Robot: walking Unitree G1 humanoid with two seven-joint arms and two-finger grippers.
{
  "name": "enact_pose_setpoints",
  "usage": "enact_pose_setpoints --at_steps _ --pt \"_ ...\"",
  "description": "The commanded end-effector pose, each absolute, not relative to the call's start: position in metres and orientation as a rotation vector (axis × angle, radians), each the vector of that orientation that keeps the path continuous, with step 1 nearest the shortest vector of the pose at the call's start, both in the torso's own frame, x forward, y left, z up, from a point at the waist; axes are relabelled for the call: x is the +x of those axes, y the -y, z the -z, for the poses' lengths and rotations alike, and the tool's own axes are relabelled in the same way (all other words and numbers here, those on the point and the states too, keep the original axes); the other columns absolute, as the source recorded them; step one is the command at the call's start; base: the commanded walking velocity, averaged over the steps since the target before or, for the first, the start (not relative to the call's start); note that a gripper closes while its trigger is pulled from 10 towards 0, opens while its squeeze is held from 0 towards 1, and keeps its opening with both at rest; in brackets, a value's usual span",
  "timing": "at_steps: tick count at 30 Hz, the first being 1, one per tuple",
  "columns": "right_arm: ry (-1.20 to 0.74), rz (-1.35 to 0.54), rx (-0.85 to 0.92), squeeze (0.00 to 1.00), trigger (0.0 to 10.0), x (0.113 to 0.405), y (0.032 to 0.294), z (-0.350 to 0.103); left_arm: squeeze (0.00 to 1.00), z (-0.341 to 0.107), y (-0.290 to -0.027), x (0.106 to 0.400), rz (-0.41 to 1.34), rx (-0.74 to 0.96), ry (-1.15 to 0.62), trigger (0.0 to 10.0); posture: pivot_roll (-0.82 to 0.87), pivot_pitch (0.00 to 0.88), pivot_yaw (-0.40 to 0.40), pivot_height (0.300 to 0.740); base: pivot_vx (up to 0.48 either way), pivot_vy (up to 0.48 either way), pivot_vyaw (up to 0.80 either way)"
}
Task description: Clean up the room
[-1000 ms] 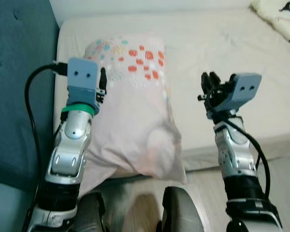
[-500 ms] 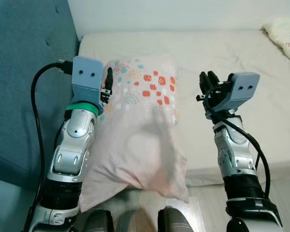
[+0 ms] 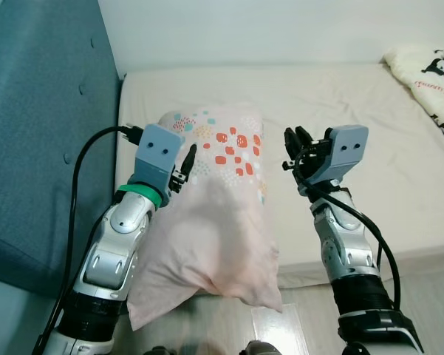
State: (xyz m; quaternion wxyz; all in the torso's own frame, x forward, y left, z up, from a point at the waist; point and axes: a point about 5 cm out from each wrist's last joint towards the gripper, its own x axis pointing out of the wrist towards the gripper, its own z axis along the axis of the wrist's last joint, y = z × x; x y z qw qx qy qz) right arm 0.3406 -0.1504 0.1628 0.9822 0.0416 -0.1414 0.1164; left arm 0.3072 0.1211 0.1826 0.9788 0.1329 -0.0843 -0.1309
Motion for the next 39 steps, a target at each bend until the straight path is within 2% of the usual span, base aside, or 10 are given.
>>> enact_pose_setpoints --at_steps 1,25,34,39 --pt "0.259 -0.225 0.072 0.0 10.0 0.3399 0.1548 -0.1562 0.0 -0.1733 -0.118 0.3049 0.282 0.29 0.155 10.0 0.02 0.009 -0.029 0.718 0.0 0.0 0.0" --pt "0.261 -0.234 0.075 0.0 10.0 0.3389 0.151 -0.1546 0.0 -0.1697 -0.1156 0.3077 0.247 0.291 0.167 10.0 0.02 0.015 -0.018 0.718 0.0 -0.354 0.0" --pt "0.258 -0.234 0.077 0.0 10.0 0.3384 0.1496 -0.1532 0.0 -0.1685 -0.118 0.3097 0.24 0.292 0.155 10.0 0.02 0.016 -0.011 0.718 0.0 -0.48 0.0" --pt "0.259 -0.231 0.076 0.0 10.0 0.3377 0.1507 -0.153 0.0 -0.1672 -0.1181 0.3106 0.24 0.291 0.148 10.0 0.01 0.014 -0.01 0.718 0.0 0.0 0.0"
